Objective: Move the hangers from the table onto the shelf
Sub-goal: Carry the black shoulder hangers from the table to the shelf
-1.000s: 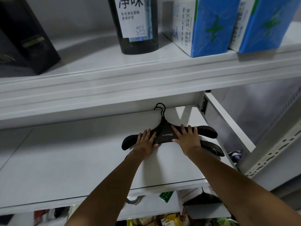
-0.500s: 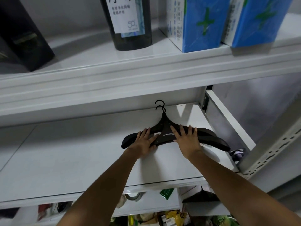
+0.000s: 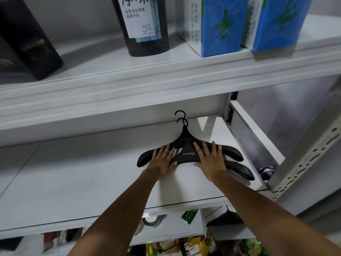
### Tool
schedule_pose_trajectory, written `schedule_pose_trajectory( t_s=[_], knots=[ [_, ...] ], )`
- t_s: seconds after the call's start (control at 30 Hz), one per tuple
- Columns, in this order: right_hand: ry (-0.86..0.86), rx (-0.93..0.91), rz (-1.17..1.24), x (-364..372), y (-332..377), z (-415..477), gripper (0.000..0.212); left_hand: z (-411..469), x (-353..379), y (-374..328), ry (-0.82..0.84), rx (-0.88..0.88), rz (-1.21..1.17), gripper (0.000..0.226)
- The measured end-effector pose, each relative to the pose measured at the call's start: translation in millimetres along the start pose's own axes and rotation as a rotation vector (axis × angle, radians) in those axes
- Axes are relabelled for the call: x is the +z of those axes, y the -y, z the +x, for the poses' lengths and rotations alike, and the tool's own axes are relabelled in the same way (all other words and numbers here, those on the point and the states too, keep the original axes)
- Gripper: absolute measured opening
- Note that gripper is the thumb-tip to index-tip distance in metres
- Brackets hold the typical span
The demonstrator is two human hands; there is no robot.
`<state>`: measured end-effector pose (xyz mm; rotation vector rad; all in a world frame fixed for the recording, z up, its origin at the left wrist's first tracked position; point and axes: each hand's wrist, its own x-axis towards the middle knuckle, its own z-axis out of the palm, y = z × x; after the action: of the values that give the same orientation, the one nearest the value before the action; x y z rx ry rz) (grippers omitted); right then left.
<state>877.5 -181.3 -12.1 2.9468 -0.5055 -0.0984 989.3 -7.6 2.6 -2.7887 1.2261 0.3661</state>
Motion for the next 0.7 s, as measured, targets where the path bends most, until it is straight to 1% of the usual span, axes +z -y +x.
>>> schedule_pose_trajectory(
  t_s=[0.2,0.27,0.5,0.6,0.7],
  knots=[
    [-0.028,0.0,0.0,-1,0,-1,0.078,-2,-1,0,-0.054,-0.006,0.067,0.06],
    [-0.031,-0.001,-0.004,-1,0,-1,0.077,-1,-3,-1,-0.048,-0.003,0.069,0.06],
    [-0.043,-0.007,0.003,-19,-4,-2,0.068,2,-19,-7,-0.061,0.017,0.097,0.057],
    [-0.091,0.022,0.067,-32,-11,-8,0.06,9,-35,-16,-0.122,0.059,0.102,0.055],
    [-0.165,0.068,0.147,-47,-20,-16,0.054,20,-53,-32,-0.246,0.146,0.088,0.052]
  ],
)
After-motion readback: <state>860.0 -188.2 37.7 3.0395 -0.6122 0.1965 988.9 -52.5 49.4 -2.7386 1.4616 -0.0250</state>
